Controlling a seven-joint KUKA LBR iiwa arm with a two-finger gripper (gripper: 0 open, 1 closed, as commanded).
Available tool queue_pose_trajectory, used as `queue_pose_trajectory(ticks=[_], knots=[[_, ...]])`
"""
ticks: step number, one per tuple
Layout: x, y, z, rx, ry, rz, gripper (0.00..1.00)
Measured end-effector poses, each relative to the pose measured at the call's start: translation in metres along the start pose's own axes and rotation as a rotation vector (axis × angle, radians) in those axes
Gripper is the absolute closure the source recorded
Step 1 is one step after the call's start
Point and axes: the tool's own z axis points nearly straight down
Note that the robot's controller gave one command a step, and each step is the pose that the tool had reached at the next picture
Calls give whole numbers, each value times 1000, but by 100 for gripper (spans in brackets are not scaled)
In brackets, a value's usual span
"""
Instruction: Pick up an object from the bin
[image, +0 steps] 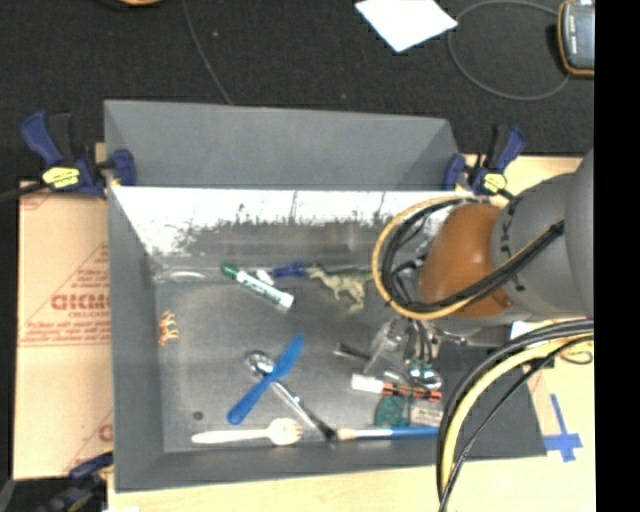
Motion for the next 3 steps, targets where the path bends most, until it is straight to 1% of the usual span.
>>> queue_pose_trajectory(ticks=[1,2,3], knots=[[0,0,0,0,1,-1,0],[0,0,0,0,1,-2,100],[0,0,0,0,1,-3,100]])
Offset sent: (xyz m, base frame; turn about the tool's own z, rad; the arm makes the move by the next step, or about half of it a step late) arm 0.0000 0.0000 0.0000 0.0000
